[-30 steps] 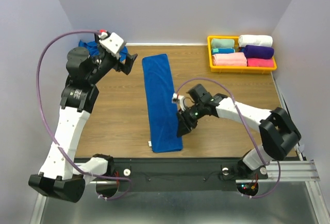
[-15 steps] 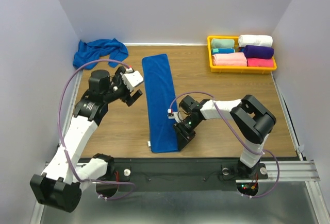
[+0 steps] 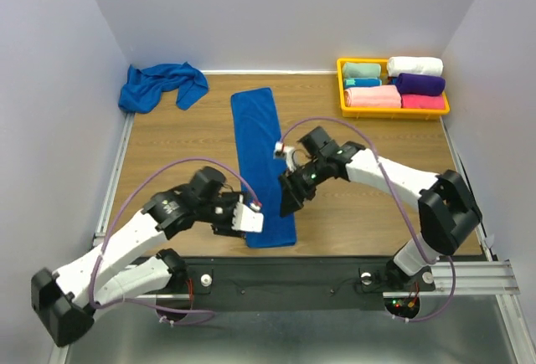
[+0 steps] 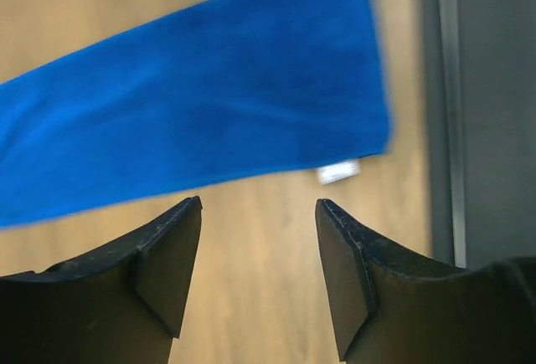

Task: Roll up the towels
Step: Fold the towel

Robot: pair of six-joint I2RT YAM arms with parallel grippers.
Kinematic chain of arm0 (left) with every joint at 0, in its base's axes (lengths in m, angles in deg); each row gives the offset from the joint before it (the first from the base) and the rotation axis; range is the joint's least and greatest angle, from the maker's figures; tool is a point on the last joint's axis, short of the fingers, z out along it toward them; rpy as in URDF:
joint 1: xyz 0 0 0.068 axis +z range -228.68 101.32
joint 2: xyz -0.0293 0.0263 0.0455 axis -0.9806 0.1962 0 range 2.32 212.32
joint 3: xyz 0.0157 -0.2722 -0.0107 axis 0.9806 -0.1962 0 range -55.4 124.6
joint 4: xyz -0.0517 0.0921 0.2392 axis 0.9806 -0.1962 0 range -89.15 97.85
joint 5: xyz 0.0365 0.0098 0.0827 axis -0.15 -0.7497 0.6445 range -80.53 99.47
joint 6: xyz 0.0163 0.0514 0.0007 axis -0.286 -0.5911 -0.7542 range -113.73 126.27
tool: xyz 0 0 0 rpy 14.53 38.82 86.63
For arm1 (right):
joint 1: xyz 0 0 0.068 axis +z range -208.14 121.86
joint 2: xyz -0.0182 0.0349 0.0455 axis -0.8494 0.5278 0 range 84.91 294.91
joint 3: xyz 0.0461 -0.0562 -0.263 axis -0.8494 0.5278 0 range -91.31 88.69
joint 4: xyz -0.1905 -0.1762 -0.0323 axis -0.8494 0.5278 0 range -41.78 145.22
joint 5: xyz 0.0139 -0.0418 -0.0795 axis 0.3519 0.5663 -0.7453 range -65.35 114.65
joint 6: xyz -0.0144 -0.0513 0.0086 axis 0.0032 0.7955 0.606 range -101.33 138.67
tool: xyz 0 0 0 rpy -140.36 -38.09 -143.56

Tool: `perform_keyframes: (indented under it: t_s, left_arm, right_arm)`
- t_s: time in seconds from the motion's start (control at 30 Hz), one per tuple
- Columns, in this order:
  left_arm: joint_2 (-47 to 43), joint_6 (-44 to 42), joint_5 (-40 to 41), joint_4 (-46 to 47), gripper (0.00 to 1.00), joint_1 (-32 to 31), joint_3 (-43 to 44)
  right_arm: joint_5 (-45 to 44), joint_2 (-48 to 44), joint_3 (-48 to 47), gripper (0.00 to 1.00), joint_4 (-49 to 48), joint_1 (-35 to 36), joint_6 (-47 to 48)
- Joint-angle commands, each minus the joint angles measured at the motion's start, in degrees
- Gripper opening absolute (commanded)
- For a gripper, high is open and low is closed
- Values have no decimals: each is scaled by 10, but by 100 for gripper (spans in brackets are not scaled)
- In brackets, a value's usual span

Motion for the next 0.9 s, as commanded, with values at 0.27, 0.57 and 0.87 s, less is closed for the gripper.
perform_keyframes:
  t_s: [0.27,0.57,0.87]
  left_arm:
    - [150,173,80,154,53,-277,-36]
    - [290,221,109,211,43,-296,-1]
    - [312,215,170,253,45,-297,-39]
  right_arm:
    - [-3,-31,-61,84,50,-228,17]
    - [1,-29,-69,84,58,-259,20]
    - [10,-23,-67,84,66,-261,25]
